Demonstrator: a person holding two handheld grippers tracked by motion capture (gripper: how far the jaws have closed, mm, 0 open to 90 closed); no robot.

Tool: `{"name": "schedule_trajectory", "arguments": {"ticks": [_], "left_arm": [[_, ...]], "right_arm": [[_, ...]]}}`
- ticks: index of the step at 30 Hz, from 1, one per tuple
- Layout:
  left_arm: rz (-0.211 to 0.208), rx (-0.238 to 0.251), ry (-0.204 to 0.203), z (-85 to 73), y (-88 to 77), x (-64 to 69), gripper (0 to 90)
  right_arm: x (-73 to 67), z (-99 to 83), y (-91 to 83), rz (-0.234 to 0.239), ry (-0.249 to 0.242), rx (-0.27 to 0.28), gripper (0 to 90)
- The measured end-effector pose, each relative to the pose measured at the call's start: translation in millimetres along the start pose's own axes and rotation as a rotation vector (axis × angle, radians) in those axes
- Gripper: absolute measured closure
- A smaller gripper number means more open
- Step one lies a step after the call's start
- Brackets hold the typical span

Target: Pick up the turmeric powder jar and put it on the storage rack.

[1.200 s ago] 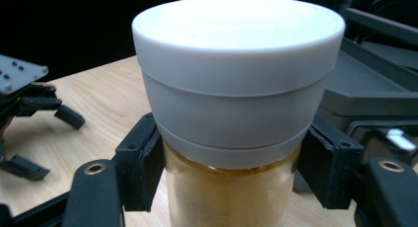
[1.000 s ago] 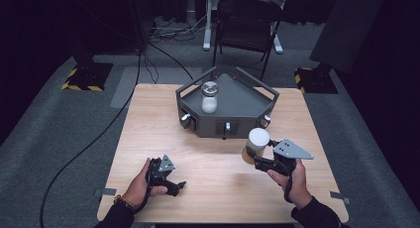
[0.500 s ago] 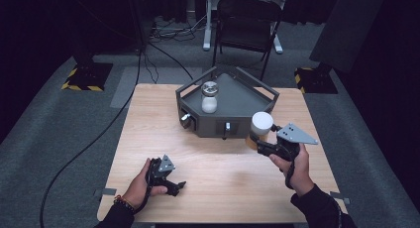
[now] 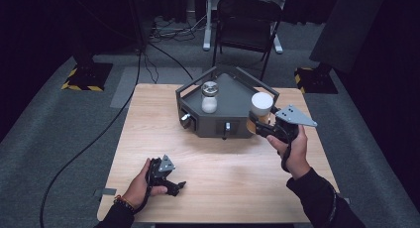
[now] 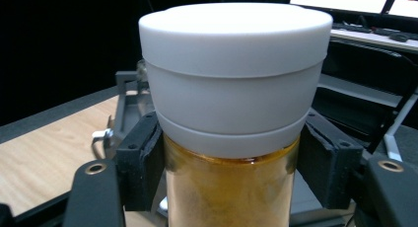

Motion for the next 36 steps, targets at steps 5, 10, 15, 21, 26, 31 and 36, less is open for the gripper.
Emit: {"name": "schedule_trajectory", "arguments": {"ticks": [5,10,15,21,26,31,36], "left_arm": [[0.0,0.0,0.0,0.0,0.0,0.0,0.0],[0.0,0.0,0.0,0.0,0.0,0.0,0.0],[0.0,0.0,0.0,0.0,0.0,0.0,0.0],[-0.001,0.0,0.0,-0.2,-0.1,-0.1,0.0],[-0.001,0.002,0.0,-0.3,0.0,-0.1,0.0],[-0.001,0.001,0.001,-0.2,0.0,-0.2,0.0],[-0.001,0.001,0.001,-0.2,0.0,-0.2,0.0]], "right_arm": [[3.2,5.6,9.2,-0.023,0.003,0.002,33.1],[6.8,10.2,17.5,-0.046,0.011,0.005,33.1],[8.2,13.8,29.6,-0.074,0.003,0.006,33.1],[12.2,15.1,45.9,-0.095,0.021,0.005,33.2],[15.5,12.9,59.4,-0.104,0.021,-0.007,33.2],[18.1,8.9,70.2,-0.124,0.035,-0.016,33.2],[24.1,7.0,77.6,-0.13,0.076,-0.026,33.2]]}}
Point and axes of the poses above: each handheld gripper's, and its own axes: y roughly forward along the jaws, z roughly out of its top, x roughly to its right, the point moved 5 cm from there along y, roughly forward along the jaws, and after that the axes turned 9 degrees about z, right-handed, at the moved point
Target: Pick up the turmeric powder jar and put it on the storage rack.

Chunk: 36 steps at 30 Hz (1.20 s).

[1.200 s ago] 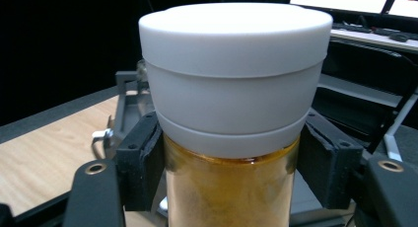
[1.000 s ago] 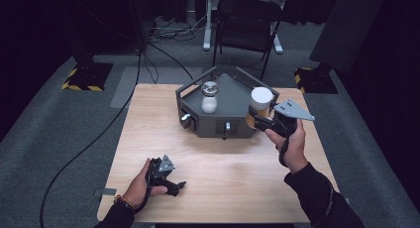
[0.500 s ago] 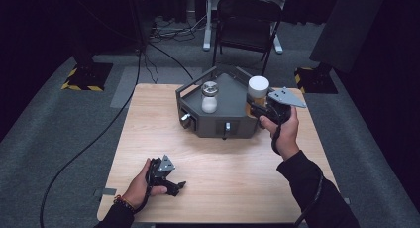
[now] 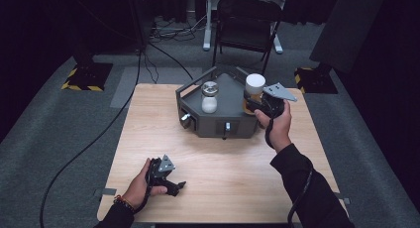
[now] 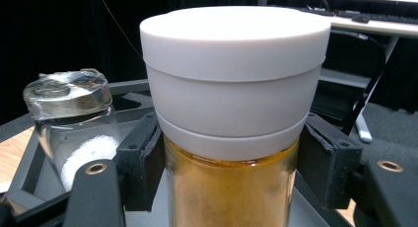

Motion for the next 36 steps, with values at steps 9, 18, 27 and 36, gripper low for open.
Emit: {"name": "schedule_trajectory", "arguments": {"ticks": [9,18,27,36], "left_arm": [[0.0,0.001,0.0,-0.1,0.0,0.0,0.0],[0.0,0.001,0.0,-0.1,0.1,0.0,0.0],[0.0,0.001,0.001,0.0,0.0,-0.1,0.0],[0.0,0.0,0.002,0.1,0.0,-0.1,0.0]], "right_arm": [[4.2,-4.0,12.9,-0.003,0.02,-0.002,33.3],[7.6,-10.4,22.6,-0.009,0.043,-0.009,33.3],[9.1,-13.3,26.0,-0.003,0.064,-0.011,33.4],[6.3,-15.5,29.0,0.004,0.065,-0.017,33.7]]}}
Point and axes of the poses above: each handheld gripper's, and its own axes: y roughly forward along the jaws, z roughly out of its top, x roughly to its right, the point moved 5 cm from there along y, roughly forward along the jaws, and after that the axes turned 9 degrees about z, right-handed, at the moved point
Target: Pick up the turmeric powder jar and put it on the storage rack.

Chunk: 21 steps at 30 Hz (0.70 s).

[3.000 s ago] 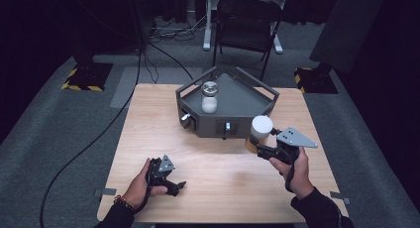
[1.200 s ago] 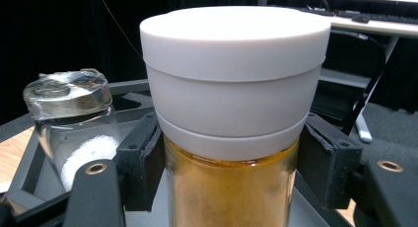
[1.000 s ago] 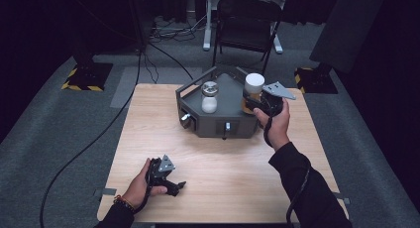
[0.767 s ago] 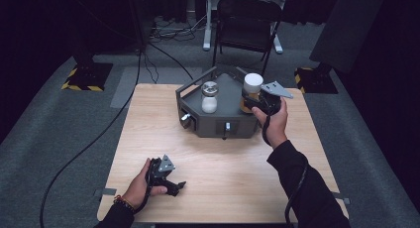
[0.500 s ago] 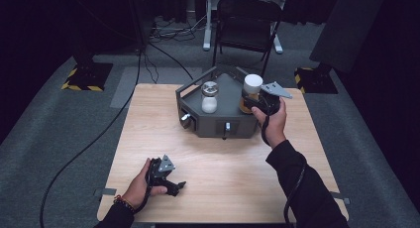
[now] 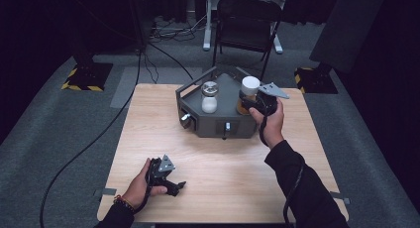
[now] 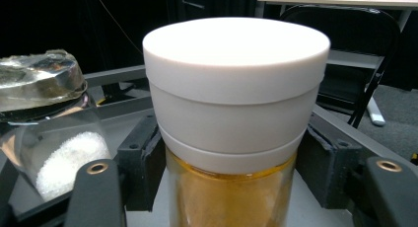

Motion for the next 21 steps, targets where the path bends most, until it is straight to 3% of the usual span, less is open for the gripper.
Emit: {"name": "schedule_trajectory", "arguments": {"ticks": [6,11,17,21], "left_arm": [[0.0,0.0,0.001,0.0,0.0,-0.1,0.0],[0.0,0.001,0.0,-0.1,0.0,0.0,0.0],[0.0,0.001,-0.001,-0.1,0.1,0.1,0.0],[0.0,0.0,0.001,0.0,0.0,0.0,0.0]], "right_arm": [[0.9,-2.5,-2.0,-0.002,-0.001,0.012,33.0],[-1.0,-2.3,-4.1,-0.008,-0.014,0.034,24.4],[-7.5,-5.2,-5.8,-0.052,-0.074,0.04,12.2],[-8.6,-7.7,-9.2,-0.042,-0.108,0.039,6.1]]}}
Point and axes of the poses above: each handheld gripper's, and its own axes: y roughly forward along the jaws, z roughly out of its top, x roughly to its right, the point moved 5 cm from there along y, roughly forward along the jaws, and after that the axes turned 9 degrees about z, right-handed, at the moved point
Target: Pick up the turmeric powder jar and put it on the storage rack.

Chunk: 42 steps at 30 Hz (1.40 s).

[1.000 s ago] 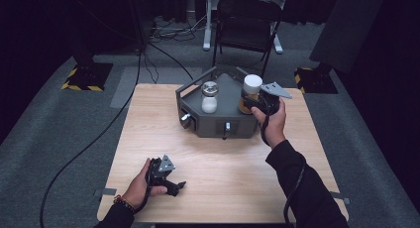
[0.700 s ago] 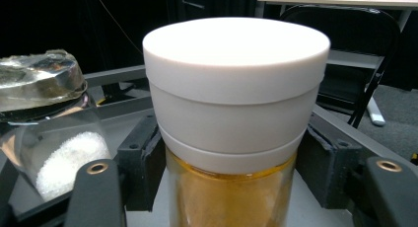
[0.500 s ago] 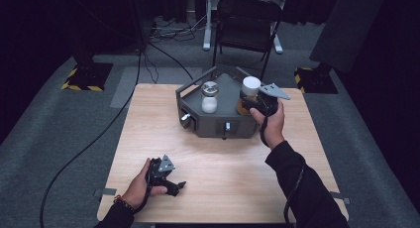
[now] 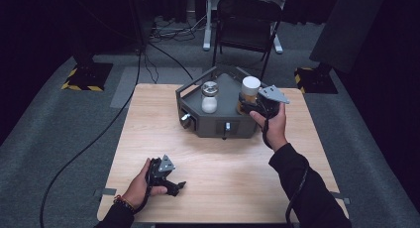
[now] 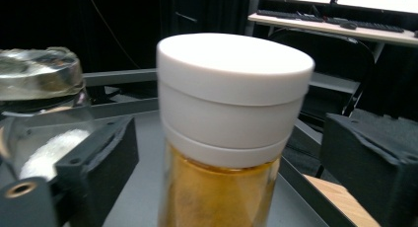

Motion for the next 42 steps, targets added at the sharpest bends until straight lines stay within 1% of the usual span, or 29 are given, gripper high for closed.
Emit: {"name": "schedule_trajectory", "arguments": {"ticks": [2,6,13,17,20,22,28,42], "left_arm": [[0.0,0.0,0.0,0.0,0.0,0.0,0.0],[0.0,0.0,0.0,0.0,0.0,0.0,0.0],[0.0,0.0,0.0,0.0,0.0,-0.1,0.0],[0.0,0.0,0.0,0.0,0.0,0.0,0.0],[0.0,-0.001,0.0,0.0,0.0,-0.1,0.0],[0.0,-0.001,0.0,0.0,0.0,-0.1,0.0],[0.0,0.0,0.0,0.0,0.0,0.0,0.0],[0.0,0.0,-0.001,0.0,0.0,0.0,0.0]], "right_arm": [[-0.8,-0.4,-2.5,0.009,-0.016,-0.001,5.4],[-0.6,-1.7,-7.8,0.022,-0.03,0.004,4.8],[0.3,-5.6,-17.4,0.022,-0.051,0.003,4.8],[-1.2,-11.0,-24.3,0.031,-0.085,0.001,4.7],[-1.1,-15.4,-30.1,0.049,-0.095,0.006,4.8],[-2.0,-18.5,-34.9,0.057,-0.113,0.013,4.7],[-3.5,-27.4,-47.3,0.093,-0.133,0.029,4.6],[-6.0,-52.5,-70.3,0.177,-0.152,0.011,4.6]]}}
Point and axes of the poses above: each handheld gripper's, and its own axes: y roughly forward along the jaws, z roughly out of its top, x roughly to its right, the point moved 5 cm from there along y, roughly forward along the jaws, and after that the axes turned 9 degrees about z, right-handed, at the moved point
